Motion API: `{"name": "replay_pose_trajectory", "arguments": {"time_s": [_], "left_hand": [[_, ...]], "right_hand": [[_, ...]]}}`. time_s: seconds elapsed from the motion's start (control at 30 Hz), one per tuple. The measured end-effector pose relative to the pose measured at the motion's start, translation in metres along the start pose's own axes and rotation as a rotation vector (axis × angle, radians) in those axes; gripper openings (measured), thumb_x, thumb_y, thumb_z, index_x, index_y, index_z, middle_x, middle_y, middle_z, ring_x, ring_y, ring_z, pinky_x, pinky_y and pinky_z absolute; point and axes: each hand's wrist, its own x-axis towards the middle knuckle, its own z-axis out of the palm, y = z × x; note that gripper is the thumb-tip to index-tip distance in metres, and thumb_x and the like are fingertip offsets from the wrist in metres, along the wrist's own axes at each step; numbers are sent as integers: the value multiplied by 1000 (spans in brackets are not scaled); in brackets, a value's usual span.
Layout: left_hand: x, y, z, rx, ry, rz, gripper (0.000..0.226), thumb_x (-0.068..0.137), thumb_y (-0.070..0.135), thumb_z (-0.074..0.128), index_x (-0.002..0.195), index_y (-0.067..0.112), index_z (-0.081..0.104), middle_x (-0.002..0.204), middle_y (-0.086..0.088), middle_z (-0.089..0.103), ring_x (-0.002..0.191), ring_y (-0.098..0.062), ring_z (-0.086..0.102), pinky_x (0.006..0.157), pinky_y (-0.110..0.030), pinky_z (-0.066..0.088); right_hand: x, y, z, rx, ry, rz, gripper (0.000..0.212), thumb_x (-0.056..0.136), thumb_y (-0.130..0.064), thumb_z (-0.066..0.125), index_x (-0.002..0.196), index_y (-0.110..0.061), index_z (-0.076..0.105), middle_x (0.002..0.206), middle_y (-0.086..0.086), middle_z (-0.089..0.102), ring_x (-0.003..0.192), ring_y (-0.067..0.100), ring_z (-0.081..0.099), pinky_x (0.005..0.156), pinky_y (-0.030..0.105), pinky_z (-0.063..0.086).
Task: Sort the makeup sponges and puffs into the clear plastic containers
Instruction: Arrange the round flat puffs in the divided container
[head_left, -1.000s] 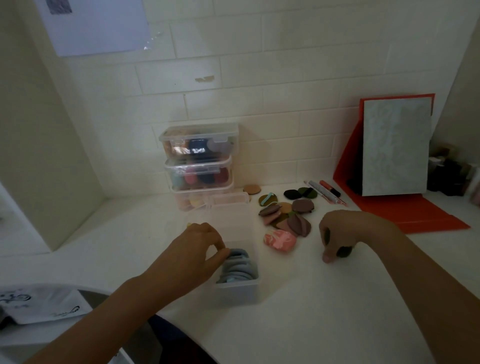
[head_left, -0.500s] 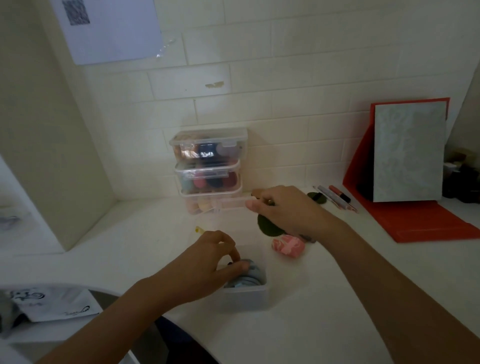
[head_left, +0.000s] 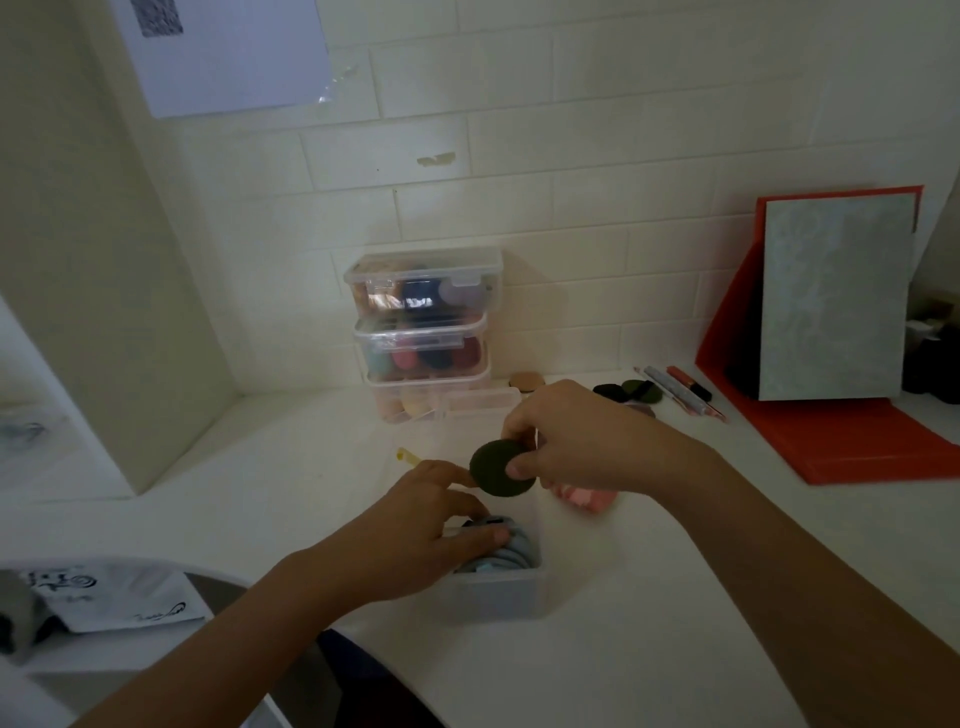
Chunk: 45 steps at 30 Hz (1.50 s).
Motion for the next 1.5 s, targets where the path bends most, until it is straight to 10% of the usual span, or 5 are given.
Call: {"name": "replay_pose_trajectory", "arguments": {"time_s": [0.57,1.03,1.33,1.5], "left_hand": [[-3,0,5,-65,214,48,32,78,49,64,102,29,72,127,22,42,109,6,38,92,-15,38],[-6,1,6,-144,276,97,26,73,44,69,94,30,75,113,38,36,102,24,38,80,5,30],[-6,-2,10,-223,291,17,35,66,46,73,95,28,75,114,27,54,95,14,51,78,-1,36],[-6,1,11,-229,304,-23,19,68,39,77,87,34,74,108,28,54,96,9,52,76,-3,36]], "right_hand": [[2,-25,28,-482,43,-99,16,90,-20,57,102,-11,64,71,0,42,67,16,45,60,28,37],[10,-11,41,-314,70,-87,20,90,-25,55,96,-15,71,72,1,56,63,16,51,45,24,27],[20,-18,46,-260,115,8,21,85,-33,64,89,-12,65,69,-1,50,69,17,51,61,27,40],[11,-9,27,-108,-137,-57,28,92,-25,55,67,-13,60,57,-3,47,53,10,43,48,20,30]]}}
